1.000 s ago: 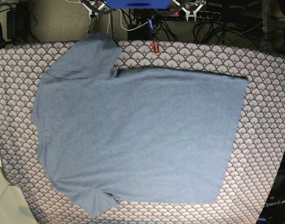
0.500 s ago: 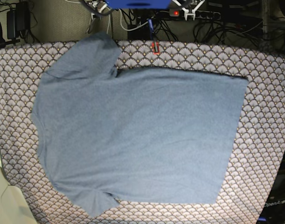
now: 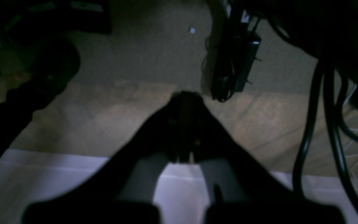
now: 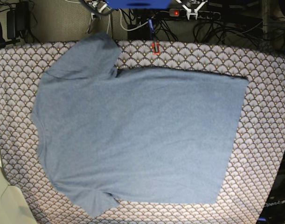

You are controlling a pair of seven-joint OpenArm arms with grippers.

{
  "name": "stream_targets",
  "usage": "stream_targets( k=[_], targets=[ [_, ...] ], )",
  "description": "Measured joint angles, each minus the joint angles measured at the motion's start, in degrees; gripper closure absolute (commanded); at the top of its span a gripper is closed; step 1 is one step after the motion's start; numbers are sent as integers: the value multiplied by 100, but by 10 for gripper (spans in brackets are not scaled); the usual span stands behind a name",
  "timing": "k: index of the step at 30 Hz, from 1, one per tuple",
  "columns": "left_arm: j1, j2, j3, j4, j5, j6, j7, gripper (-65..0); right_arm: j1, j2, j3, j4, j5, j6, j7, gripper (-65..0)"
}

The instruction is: Fold the T-shirt properly

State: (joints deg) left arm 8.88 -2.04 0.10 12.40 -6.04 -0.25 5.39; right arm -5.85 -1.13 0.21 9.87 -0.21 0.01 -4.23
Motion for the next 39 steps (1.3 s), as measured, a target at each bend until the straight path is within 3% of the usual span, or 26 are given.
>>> stream_targets(
  k=[2,7,14,18,25,29,31,34,39],
  targets=[
    [48,-7,98,26,168,-2,-22,-4,-225,-2,0,299,0,0,332,0],
    [1082,-210,330,1211,391,0,-380,-4,-1534,17,-15,2092,0,0,448,0],
    [2736,-807,262,4258,391,46,-365,-4,-3344,125,28,5305,0,4,448,0],
    [3528,-931,85,6081,387,-22,-343,-4,-3895,127,9,6719,11,15,164,0],
    [4356,-922,-310,8255,385,-2,20,-4,-4518,203,33,9110,4,17,-599,0],
    [4666,-955,-557,9630,-149,2,264,-4,-4673,223,35,10336,0,15,-1080,0],
    [4723,-966,-767,10153,-470,2,592,-5,-4599,223,37,10568,15,17,-1014,0],
    [4435,-964,-1235,10303,-1049,-79,1001,-24,-4131,223,37,10408,15,20,-1403,-67],
    [3801,-933,-2162,10238,-2092,-26,1871,-212,-3521,221,61,10426,15,20,-1961,-241]
  ],
)
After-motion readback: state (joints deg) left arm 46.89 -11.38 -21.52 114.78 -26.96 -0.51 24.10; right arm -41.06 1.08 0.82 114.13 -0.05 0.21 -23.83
